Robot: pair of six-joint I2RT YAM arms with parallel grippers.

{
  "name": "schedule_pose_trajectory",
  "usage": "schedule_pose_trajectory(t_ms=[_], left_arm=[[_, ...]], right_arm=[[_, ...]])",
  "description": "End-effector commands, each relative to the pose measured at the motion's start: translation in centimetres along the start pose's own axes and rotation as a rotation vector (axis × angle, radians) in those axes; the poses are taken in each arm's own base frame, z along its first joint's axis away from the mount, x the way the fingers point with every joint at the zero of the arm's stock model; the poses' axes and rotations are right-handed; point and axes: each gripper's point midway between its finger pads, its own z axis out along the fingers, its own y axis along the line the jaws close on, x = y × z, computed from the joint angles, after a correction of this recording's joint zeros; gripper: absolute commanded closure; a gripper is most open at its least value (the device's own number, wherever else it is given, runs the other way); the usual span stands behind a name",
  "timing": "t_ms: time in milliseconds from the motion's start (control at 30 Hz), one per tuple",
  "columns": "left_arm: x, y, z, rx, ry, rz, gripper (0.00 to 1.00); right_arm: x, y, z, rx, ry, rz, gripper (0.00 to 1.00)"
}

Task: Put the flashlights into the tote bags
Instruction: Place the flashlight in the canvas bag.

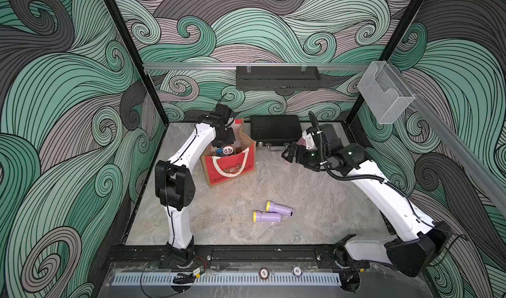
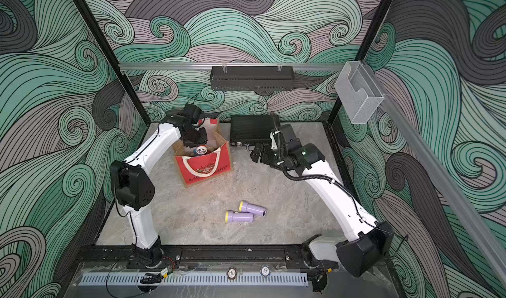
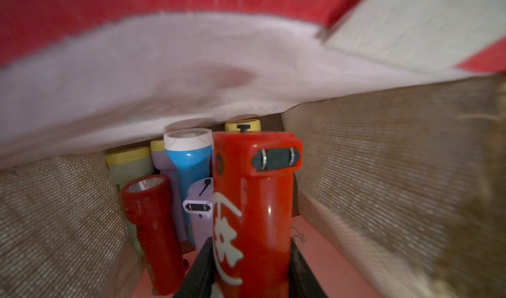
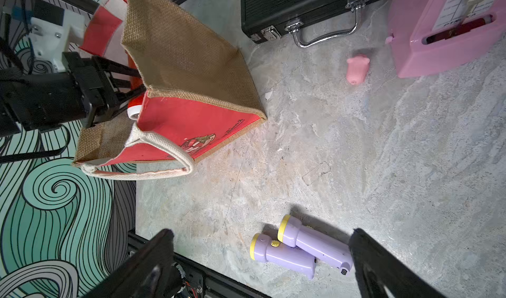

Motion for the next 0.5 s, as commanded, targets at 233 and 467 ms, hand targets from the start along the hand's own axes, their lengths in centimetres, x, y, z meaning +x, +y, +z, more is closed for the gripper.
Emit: schedule_pose_trajectory(t_ms=[233, 467], left_arm=[[2.3, 1.1, 3.9, -0.095, 0.086, 0.011, 1.00], [2.8, 1.5, 6.0, -0.129, 0.108, 0.021, 1.00]], right_arm=[[3.0, -4.5, 0.8, 0.118, 0.107, 0.080, 0.00], [4.4, -5.6, 0.6, 0.143, 0.146, 0.061, 0.01]])
